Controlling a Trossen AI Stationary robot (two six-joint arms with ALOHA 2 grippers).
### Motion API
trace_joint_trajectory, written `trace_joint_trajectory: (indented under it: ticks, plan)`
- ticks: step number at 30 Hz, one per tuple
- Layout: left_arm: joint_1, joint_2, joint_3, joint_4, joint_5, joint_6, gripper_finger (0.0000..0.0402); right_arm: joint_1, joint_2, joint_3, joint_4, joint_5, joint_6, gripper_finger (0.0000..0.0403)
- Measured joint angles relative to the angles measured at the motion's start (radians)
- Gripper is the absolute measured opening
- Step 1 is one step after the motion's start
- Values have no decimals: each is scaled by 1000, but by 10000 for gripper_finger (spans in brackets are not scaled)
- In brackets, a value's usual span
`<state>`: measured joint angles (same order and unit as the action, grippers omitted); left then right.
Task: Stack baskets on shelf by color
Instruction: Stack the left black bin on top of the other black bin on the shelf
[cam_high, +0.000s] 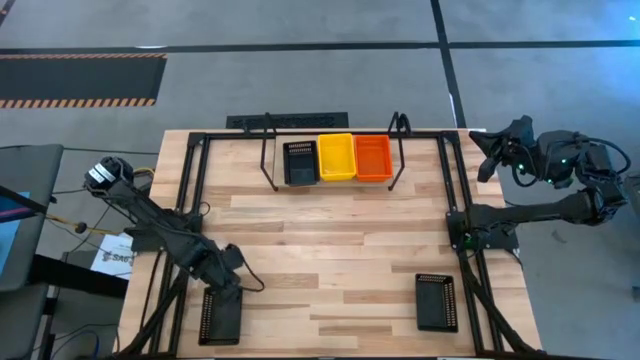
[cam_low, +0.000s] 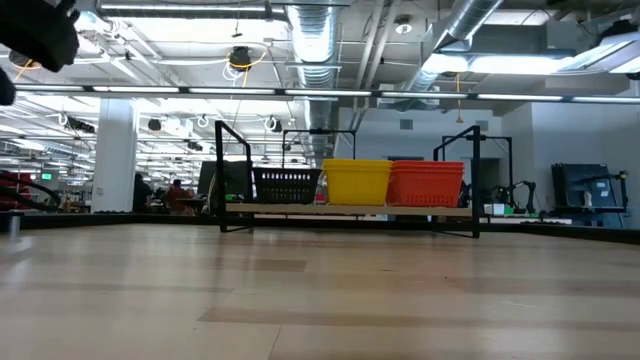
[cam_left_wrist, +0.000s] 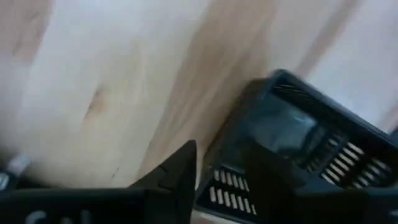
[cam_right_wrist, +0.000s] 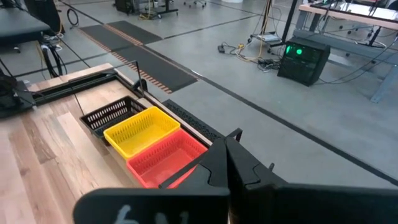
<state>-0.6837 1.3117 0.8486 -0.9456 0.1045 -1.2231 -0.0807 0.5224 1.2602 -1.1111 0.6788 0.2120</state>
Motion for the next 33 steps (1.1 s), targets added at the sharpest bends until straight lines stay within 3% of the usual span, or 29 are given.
trace_joint_trajectory:
  ticks: [6,19,33]
  plan:
    - [6,0,0,25,9,158,147,0,0,0,0,0,0,1]
    - [6,7,-1,109,34,334,149,0,0,0,2,1,0,1]
    - [36,319,12,142,137,326,149,0,0,0,30,1,0,1]
